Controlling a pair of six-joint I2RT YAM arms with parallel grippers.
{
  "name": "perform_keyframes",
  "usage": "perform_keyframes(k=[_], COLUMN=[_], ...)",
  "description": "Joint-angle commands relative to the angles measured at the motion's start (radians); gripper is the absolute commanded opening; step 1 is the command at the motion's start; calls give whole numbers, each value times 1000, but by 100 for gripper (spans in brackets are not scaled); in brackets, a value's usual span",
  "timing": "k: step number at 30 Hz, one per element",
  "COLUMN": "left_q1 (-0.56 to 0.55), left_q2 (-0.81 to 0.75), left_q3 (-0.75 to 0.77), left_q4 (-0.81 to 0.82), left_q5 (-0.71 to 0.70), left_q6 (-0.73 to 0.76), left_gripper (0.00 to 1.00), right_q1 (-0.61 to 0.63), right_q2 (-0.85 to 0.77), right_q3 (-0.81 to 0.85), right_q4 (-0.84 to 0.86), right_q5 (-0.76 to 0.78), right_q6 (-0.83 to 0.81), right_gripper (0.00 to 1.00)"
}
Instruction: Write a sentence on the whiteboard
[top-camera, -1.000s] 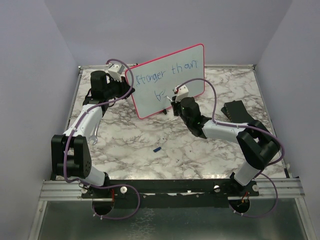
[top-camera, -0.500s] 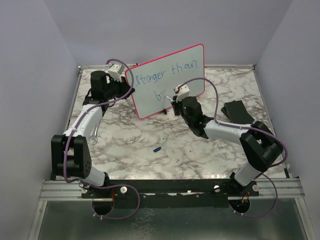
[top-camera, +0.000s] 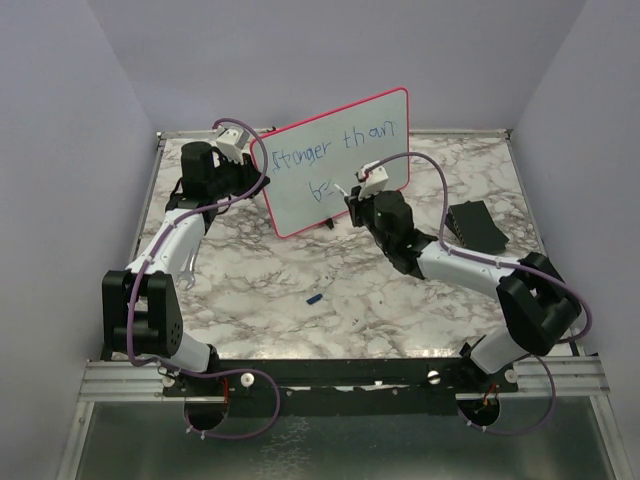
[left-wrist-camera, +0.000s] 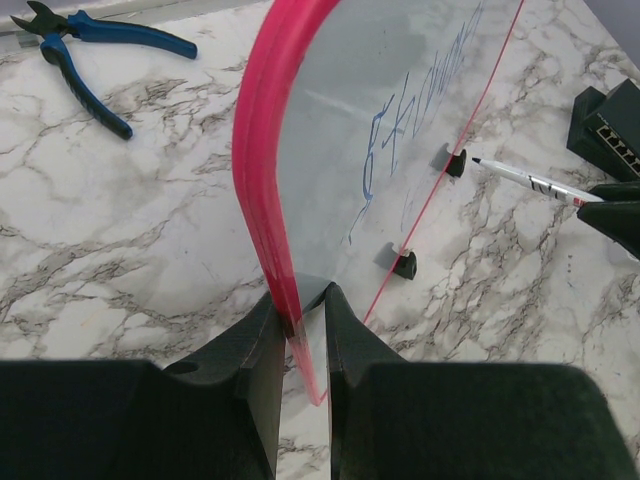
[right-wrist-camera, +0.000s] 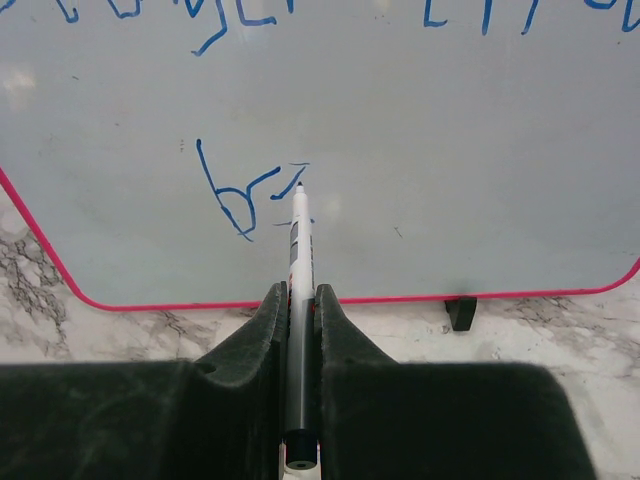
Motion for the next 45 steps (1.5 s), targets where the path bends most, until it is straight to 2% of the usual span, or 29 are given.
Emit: perform_keyframes(k=[1, 16, 29, 45], left_q1=[-14, -27, -30, -36], left_q2=[-22, -8, 5, 1], left_q3=[-18, -15, -10, -9], left_q4=[-10, -34, -56, -62], left_q5=[-31, -24, -14, -14], left_q6=[44, 73, 103, 110], left_gripper=[5, 5, 5, 4], right_q1=[-20, -147, -164, -164], right_q2=[-50, -105, -65, 12], right_q3=[5, -53, -44, 14], right_q4=[-48, 23, 72, 69], right_q5=[13, -212, -326, -194], right_q6=[27, 67, 60, 61], right_gripper=[1, 1, 1, 1])
